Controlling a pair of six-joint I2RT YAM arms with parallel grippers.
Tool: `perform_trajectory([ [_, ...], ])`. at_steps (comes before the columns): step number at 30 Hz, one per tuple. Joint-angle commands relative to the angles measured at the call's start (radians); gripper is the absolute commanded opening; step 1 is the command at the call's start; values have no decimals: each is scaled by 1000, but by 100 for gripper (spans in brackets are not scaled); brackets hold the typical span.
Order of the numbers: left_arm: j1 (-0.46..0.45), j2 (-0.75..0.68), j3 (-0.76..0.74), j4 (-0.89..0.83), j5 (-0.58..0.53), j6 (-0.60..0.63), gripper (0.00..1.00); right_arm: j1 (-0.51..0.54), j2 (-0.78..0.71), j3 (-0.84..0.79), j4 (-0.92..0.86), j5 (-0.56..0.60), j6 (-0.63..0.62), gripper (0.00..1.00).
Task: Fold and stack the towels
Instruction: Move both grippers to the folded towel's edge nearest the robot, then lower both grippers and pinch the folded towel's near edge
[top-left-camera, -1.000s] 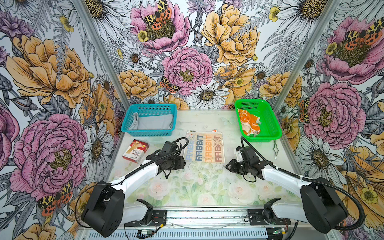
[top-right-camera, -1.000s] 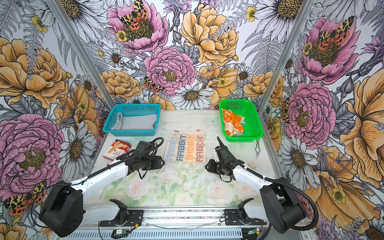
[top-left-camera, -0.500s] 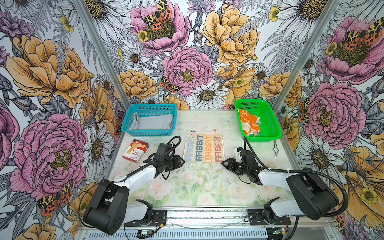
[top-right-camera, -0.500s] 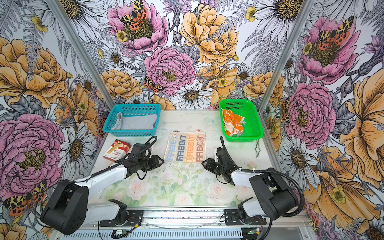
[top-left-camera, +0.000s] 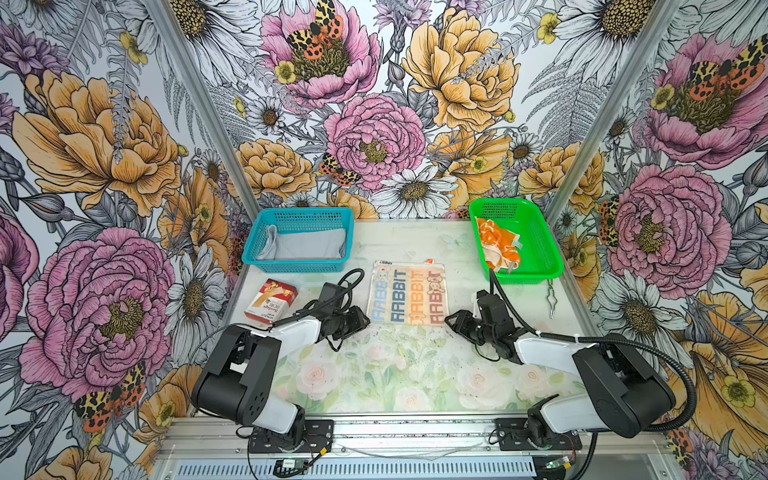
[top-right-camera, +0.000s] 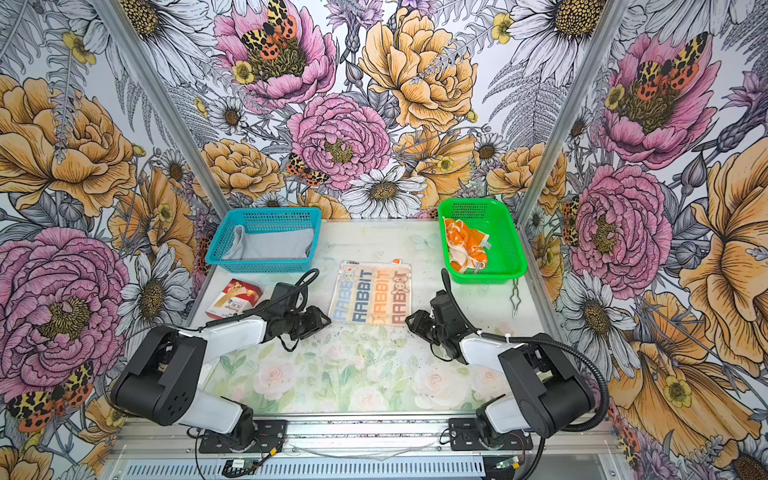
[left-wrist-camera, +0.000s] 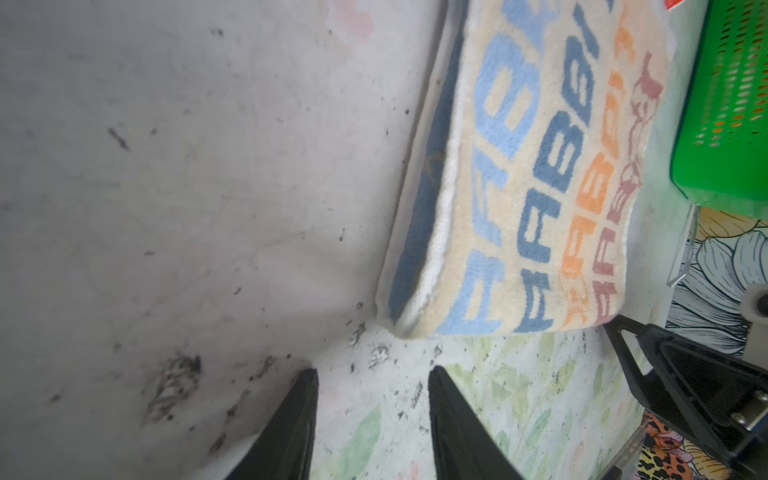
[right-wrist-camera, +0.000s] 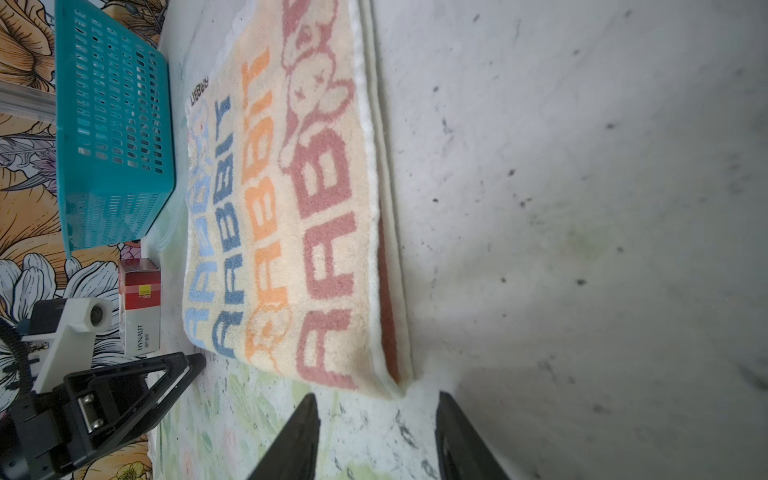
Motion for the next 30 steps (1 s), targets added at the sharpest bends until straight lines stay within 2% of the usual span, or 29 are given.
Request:
perform_trajectory([
  [1, 10, 25, 26, 48, 3, -9, 45, -1, 1, 21, -33, 26, -8, 47],
  [12, 6, 95, 49, 64, 6, -1, 44, 15, 89, 53, -1, -22, 12, 42],
  [16, 4, 97, 50, 67, 15, -2, 42, 18, 102, 57, 6, -49, 16, 37],
  [26, -33, 133, 38, 94, 24, -20, 30, 20, 75, 28, -26, -41, 18, 28],
  [30, -36, 135, 37, 104, 37, -28, 17, 19, 86, 34, -23, -60, 14, 17],
])
